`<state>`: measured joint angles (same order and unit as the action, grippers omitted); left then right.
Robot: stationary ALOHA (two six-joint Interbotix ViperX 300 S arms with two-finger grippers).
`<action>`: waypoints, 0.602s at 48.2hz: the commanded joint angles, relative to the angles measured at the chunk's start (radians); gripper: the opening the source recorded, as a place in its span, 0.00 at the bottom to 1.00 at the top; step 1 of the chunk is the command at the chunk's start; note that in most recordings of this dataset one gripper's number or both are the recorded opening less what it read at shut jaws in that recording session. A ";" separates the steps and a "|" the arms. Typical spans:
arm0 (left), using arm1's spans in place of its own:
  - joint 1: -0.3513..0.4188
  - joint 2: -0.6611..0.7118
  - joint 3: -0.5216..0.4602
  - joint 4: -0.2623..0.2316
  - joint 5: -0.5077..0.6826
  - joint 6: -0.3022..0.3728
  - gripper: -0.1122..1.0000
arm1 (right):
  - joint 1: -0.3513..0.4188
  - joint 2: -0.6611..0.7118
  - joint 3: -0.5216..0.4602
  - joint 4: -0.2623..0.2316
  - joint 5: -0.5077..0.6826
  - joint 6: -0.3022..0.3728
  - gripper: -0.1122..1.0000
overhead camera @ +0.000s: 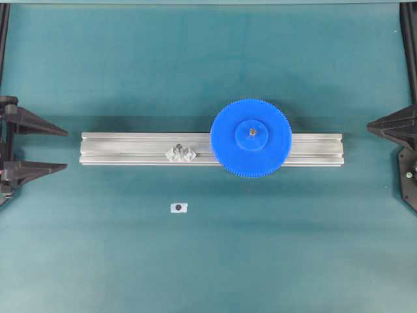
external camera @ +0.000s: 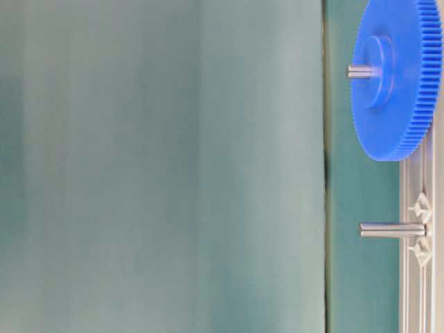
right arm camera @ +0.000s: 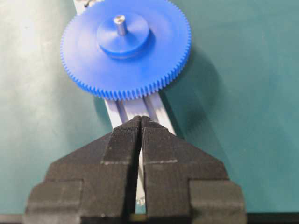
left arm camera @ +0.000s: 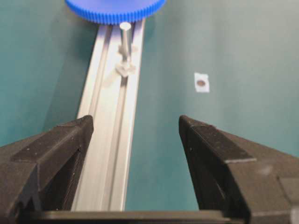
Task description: Insert the large gear onto the shaft.
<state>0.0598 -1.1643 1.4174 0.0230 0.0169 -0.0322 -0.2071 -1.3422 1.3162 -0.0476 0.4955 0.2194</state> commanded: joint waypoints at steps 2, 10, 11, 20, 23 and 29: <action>0.002 0.002 0.002 0.003 -0.002 -0.018 0.78 | -0.002 0.008 -0.009 0.002 -0.009 0.009 0.15; 0.002 0.002 0.006 0.003 -0.006 -0.046 0.78 | -0.003 0.008 -0.011 0.002 -0.009 0.009 0.15; 0.002 0.002 0.006 0.003 -0.006 -0.046 0.78 | -0.003 0.008 -0.009 0.002 -0.009 0.009 0.15; 0.002 -0.006 0.048 0.003 -0.031 -0.055 0.78 | -0.003 0.008 -0.009 0.002 -0.009 0.009 0.15; 0.002 -0.017 0.064 0.003 -0.071 -0.061 0.77 | -0.002 0.008 -0.011 0.002 -0.009 0.009 0.15; 0.002 -0.046 0.086 0.003 -0.143 -0.078 0.77 | -0.003 0.008 -0.009 0.002 -0.009 0.009 0.15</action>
<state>0.0598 -1.2042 1.5064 0.0230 -0.0813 -0.1058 -0.2071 -1.3438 1.3162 -0.0476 0.4955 0.2194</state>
